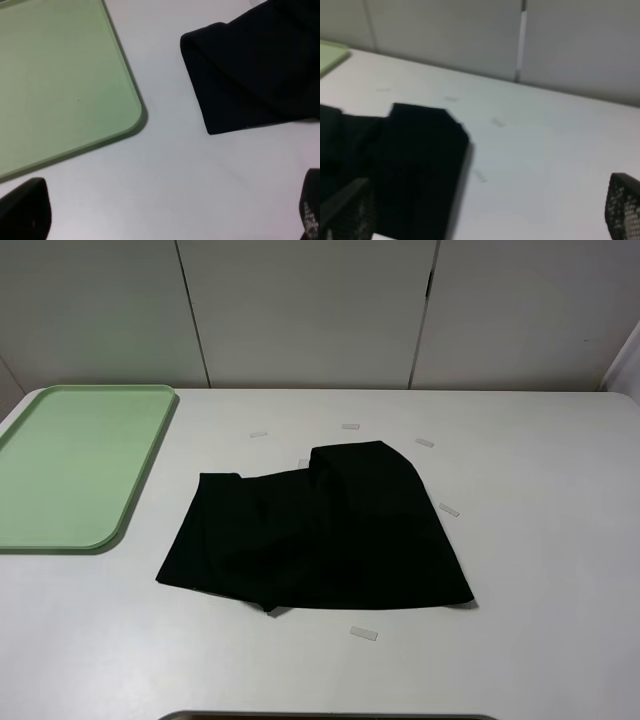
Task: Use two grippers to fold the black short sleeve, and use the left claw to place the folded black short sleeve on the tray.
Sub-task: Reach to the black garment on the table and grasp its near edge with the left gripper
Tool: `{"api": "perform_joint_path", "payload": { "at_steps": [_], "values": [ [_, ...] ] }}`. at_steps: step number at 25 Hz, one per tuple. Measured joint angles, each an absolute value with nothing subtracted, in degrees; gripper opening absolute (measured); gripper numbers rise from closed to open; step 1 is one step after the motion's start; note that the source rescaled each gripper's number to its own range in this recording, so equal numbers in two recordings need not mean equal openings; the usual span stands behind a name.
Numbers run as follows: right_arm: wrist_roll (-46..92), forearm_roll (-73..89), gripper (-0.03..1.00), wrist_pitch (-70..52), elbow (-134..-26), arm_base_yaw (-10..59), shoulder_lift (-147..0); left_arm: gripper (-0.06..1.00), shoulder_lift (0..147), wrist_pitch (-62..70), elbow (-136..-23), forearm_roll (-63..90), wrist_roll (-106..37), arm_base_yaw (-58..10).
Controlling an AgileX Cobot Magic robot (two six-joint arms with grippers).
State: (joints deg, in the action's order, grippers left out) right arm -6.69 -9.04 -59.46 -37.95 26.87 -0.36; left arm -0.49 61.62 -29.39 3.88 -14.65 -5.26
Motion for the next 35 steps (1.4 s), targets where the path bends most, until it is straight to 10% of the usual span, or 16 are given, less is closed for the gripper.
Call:
{"api": "perform_joint_path", "payload": {
  "at_steps": [24,35],
  "values": [
    [-4.07,-2.4,1.0,-58.12,-28.12,26.55,0.37,1.0,-0.49,61.62,-29.39,3.88,-14.65,-5.26],
    [-4.07,-2.4,1.0,-58.12,-28.12,14.81,0.37,1.0,-0.49,61.62,-29.39,3.88,-14.65,-5.26]
  ]
}}
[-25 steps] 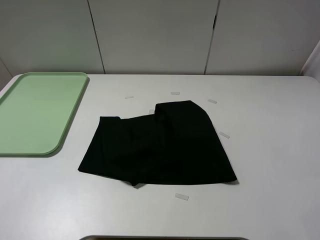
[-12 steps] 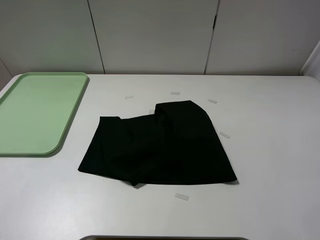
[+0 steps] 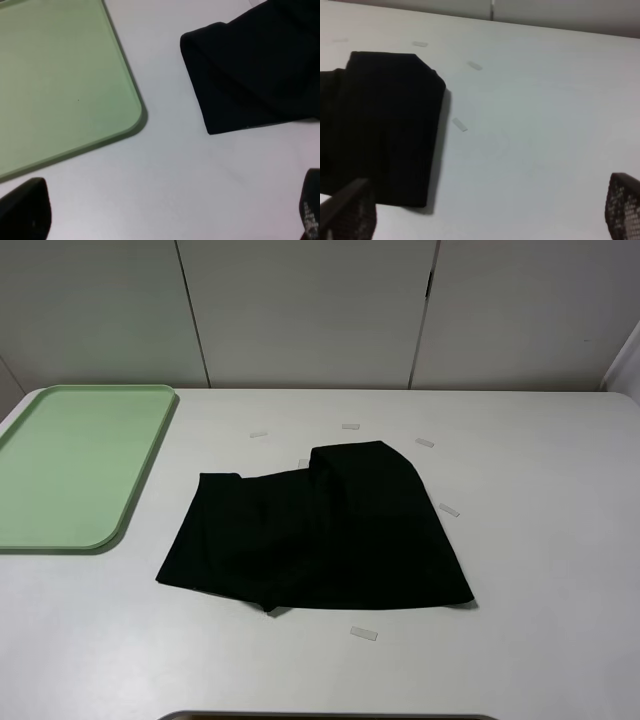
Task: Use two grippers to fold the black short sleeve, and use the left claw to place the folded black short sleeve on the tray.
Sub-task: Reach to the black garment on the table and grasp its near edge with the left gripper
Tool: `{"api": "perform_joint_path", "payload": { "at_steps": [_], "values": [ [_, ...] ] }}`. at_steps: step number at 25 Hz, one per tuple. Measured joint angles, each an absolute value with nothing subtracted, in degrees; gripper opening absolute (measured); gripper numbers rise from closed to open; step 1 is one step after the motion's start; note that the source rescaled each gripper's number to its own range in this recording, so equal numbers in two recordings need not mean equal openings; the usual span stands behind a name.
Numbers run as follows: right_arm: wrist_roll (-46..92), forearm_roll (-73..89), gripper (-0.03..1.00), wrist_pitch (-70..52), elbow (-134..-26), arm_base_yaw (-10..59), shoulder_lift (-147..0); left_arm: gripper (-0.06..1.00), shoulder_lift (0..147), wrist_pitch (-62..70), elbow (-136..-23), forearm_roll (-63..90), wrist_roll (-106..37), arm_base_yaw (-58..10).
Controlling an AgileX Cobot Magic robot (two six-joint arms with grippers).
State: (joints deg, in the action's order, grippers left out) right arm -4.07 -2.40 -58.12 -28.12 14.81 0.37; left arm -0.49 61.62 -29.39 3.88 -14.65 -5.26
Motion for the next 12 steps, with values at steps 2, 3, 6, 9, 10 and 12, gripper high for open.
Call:
{"api": "perform_joint_path", "payload": {
  "at_steps": [2,3,6,9,10,12],
  "values": [
    [-4.01,-2.4,1.0,-58.12,-28.12,14.66,0.37,1.0,-0.49,61.62,-29.39,3.88,-14.65,-5.26],
    [-3.96,-2.4,1.0,-58.12,-28.12,14.59,0.37,1.0,-0.49,61.62,-29.39,3.88,-14.65,-5.26],
    [-3.91,-2.4,1.0,-58.18,-28.12,14.59,0.37,1.0,-0.49,61.62,-29.39,3.88,-14.65,-5.26],
    [-3.91,-2.4,1.0,-58.18,-28.12,14.59,0.37,1.0,-0.49,61.62,-29.39,3.88,-14.65,-5.31],
    [-3.91,-2.4,1.0,-58.18,-28.12,14.59,0.37,1.0,-0.49,61.62,-29.39,3.88,-14.65,-5.31],
    [-3.91,-2.4,1.0,-58.18,-28.12,14.59,0.37,1.0,-0.49,61.62,-29.39,3.96,-14.65,-5.87]
  ]
}}
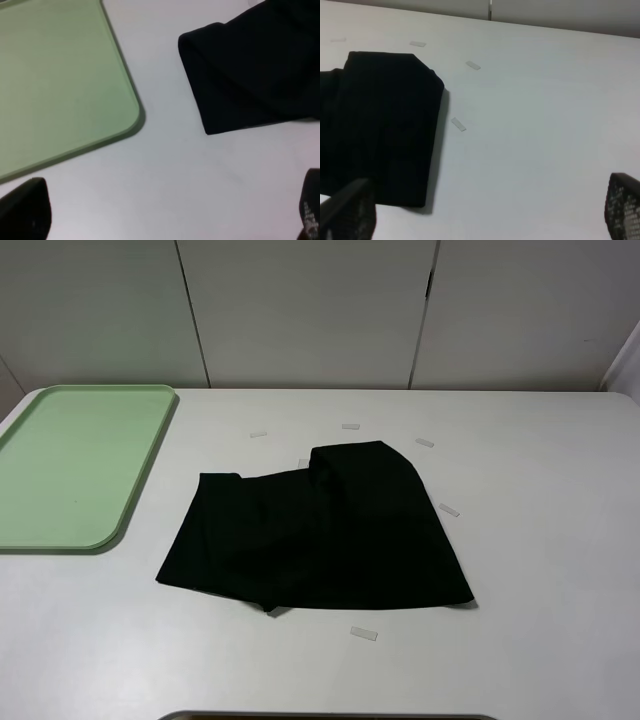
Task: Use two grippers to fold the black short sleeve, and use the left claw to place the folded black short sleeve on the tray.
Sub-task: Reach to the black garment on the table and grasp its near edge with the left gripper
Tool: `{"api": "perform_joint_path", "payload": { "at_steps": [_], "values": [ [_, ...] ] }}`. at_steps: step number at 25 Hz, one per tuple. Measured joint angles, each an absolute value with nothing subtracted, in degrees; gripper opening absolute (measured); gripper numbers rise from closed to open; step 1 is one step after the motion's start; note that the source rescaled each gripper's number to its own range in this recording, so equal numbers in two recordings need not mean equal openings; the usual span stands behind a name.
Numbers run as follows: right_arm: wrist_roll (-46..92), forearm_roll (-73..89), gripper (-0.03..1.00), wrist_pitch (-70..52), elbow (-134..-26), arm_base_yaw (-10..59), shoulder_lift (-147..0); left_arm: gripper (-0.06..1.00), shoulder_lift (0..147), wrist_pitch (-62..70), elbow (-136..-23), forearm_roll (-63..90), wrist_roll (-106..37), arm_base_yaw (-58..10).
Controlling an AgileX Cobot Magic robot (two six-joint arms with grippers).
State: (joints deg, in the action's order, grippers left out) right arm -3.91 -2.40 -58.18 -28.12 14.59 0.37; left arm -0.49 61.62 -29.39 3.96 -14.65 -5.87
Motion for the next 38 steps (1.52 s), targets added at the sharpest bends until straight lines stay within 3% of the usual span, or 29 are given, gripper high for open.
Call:
{"api": "perform_joint_path", "payload": {
  "at_steps": [7,10,15,25,38],
  "values": [
    [-3.91,-2.4,1.0,-58.18,-28.12,14.59,0.37,1.0,0.08,60.61,-29.67,8.7,-11.54,-6.89],
    [-3.91,-2.4,1.0,-58.18,-28.12,14.59,0.37,1.0,4.77,52.62,-30.28,12.81,-7.06,-6.89],
    [-3.91,-2.4,1.0,-58.18,-28.12,14.59,0.37,1.0,21.38,41.37,-30.62,24.19,-8.98,-6.89],
    [-3.91,-2.4,1.0,-58.18,-28.12,14.59,0.37,1.0,63.03,29.73,-30.62,43.44,-27.12,-6.89],
    [-3.91,-2.4,1.0,-58.18,-28.12,14.59,0.37,1.0,89.51,19.43,-30.68,54.09,-38.44,-6.89]
  ]
}}
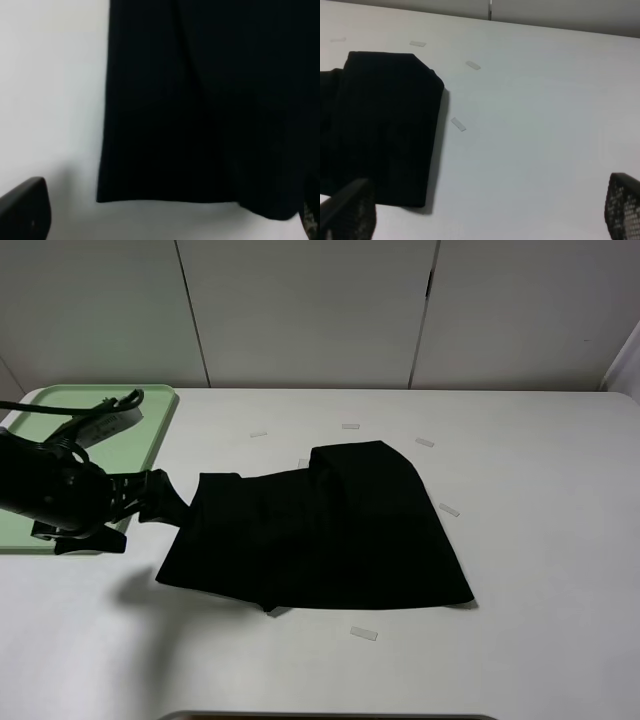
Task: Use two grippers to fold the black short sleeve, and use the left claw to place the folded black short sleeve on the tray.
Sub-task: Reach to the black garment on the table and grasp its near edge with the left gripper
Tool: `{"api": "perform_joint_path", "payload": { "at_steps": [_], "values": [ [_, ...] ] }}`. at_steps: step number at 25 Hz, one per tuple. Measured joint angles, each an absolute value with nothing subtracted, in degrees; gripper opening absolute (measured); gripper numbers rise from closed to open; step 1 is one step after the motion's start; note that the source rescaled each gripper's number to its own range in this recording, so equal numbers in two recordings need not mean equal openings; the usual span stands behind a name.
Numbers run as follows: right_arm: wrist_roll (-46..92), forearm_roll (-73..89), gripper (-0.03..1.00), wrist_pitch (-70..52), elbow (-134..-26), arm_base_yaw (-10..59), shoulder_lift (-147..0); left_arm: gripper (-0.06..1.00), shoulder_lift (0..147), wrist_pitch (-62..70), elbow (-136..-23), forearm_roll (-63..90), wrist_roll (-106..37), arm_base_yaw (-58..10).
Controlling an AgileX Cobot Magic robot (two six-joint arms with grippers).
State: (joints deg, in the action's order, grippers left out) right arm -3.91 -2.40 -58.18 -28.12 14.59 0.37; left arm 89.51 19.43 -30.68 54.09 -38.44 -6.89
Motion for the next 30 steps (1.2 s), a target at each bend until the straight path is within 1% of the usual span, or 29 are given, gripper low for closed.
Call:
{"api": "perform_joint_path", "payload": {
  "at_steps": [7,15,25,28,30],
  "values": [
    [-3.91,-2.4,1.0,-58.18,-28.12,14.59,0.37,1.0,93.41,14.6,-30.74,57.1,-41.56,-9.68],
    [-3.91,-2.4,1.0,-58.18,-28.12,14.59,0.37,1.0,98.27,11.72,-31.11,58.91,-41.98,-12.34],
    [-3.91,-2.4,1.0,-58.18,-28.12,14.59,0.37,0.99,103.93,10.95,-37.16,61.29,-42.12,-18.62],
    [-3.91,-2.4,1.0,-58.18,-28.12,14.59,0.37,0.97,105.48,11.38,-38.84,63.04,-42.12,-20.44],
    [-3.91,-2.4,1.0,-58.18,-28.12,14.59,0.37,0.91,106.29,11.44,-39.84,64.2,-42.81,-21.56]
  ]
}}
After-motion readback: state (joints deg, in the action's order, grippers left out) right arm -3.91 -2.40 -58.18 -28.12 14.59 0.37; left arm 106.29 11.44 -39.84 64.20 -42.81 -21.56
